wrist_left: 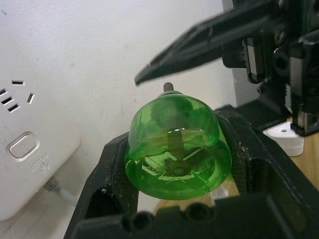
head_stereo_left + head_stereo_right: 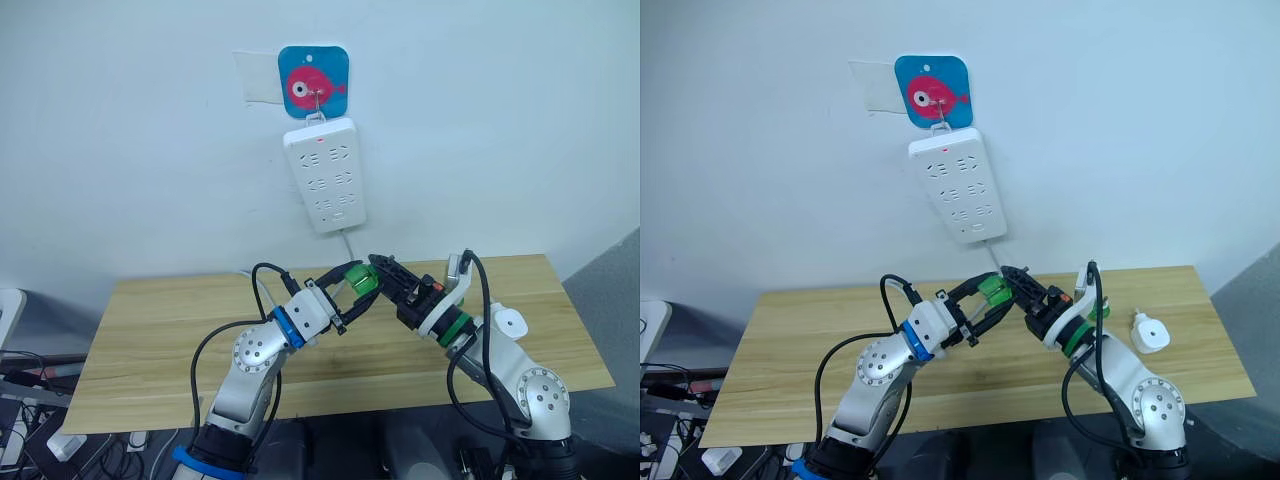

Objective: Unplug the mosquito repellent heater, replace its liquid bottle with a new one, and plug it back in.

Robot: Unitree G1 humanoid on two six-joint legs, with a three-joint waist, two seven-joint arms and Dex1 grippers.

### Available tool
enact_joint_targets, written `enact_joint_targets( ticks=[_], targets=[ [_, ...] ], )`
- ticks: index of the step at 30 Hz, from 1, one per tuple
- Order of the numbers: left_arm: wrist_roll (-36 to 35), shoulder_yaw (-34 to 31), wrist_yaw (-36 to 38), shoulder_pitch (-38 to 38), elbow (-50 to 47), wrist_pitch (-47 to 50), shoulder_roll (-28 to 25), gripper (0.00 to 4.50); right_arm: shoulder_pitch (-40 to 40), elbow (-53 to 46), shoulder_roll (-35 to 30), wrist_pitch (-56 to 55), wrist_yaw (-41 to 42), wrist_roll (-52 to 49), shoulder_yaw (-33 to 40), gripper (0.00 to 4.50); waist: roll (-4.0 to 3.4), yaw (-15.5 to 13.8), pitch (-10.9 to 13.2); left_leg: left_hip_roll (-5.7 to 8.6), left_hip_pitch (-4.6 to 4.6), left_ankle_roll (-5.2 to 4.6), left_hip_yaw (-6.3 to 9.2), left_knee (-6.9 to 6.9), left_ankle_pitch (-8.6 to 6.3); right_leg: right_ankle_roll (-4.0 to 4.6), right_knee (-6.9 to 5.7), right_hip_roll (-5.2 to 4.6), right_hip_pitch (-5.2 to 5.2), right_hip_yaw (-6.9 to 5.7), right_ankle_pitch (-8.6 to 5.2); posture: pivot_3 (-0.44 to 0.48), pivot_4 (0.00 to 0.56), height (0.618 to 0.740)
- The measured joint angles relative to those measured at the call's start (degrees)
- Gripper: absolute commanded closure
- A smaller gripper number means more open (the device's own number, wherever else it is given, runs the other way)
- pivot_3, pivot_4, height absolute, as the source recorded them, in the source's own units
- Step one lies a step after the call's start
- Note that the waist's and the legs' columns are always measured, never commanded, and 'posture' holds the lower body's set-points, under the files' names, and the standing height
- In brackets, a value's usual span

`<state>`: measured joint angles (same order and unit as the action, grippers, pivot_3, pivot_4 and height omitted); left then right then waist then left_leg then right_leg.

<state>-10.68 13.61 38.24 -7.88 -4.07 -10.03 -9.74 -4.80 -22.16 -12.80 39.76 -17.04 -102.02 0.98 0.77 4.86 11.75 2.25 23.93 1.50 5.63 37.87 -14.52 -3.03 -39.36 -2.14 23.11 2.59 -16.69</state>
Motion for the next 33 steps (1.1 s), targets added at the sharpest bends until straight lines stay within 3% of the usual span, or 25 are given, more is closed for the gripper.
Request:
enact_joint_targets(
  ticks=[2, 7, 12, 17, 20, 27, 33],
  targets=[
    [-0.06, 0.00, 0.06, -0.19, 0.18, 0.01, -0.02, 2.22, 0.58, -0.03, -1.63, 0.56, 0.25, -0.01, 0.13, 0.03, 0.00, -0.01, 0.00, 0.00, 0.00, 0.00, 0.00, 0.00, 0.00, 0.00, 0.01, 0.00, -0.01, -0.01, 0.00, -0.107, 0.221, 0.740],
    [-0.70, -0.07, 1.55, -0.57, 0.59, 0.03, -1.03, 2.22, 3.49, -0.30, -13.49, 5.30, 0.94, -0.71, 1.97, 0.03, -0.04, -0.10, 0.07, 0.03, 0.02, -0.03, 0.04, 0.02, -0.01, -0.01, 0.11, 0.00, -0.10, -0.05, 0.00, -0.122, 0.244, 0.740],
    [-3.16, -0.60, 6.20, -0.61, 0.78, -0.07, -4.32, 2.22, 2.74, 2.22, -40.05, 16.87, 3.85, 3.64, 6.77, 0.03, -0.30, 0.10, 0.67, 0.00, -0.16, -0.23, -0.03, 0.09, -0.13, -0.02, 0.36, 0.06, -0.45, -0.06, 0.00, -0.139, 0.259, 0.740],
    [-4.59, 0.01, 9.80, 0.33, 0.93, -0.43, -5.01, 2.22, -5.43, 7.69, -54.21, 21.49, 17.36, 22.61, 3.37, 0.03, -0.31, 0.15, 1.06, -0.04, -0.24, -0.24, 0.01, 0.07, -0.14, -0.03, 0.42, 0.11, -0.54, -0.09, -0.01, -0.142, 0.271, 0.740],
    [-4.68, 0.12, 10.69, 0.59, 1.73, -0.50, -5.11, 2.22, -10.13, 12.91, -55.98, 21.38, 25.28, 34.16, -1.39, 0.03, -0.27, 0.02, 1.30, -0.02, -0.23, -0.25, 0.01, 0.09, -0.14, -0.03, 0.45, 0.07, -0.56, -0.08, -0.01, -0.135, 0.277, 0.740],
    [-4.66, 0.63, 11.12, 0.47, 1.76, -0.60, -4.62, 2.22, -21.61, 23.91, -53.51, 21.56, 42.37, 55.04, -14.39, 0.03, -0.22, -0.02, 2.47, -0.03, -0.18, -0.27, 0.03, 0.08, -0.15, -0.02, 0.44, -0.11, -0.49, -0.06, 0.00, -0.105, 0.296, 0.740],
    [-4.66, 0.59, 11.03, 2.11, 0.99, -0.52, -5.72, 2.22, -24.02, 30.54, -50.78, 25.96, 45.77, 63.37, -15.14, 0.03, -0.22, -0.28, 3.12, 0.00, -0.14, -0.27, 0.06, 0.10, -0.16, -0.02, 0.43, -0.23, -0.46, -0.06, 0.00, -0.082, 0.305, 0.740]
  ],
)
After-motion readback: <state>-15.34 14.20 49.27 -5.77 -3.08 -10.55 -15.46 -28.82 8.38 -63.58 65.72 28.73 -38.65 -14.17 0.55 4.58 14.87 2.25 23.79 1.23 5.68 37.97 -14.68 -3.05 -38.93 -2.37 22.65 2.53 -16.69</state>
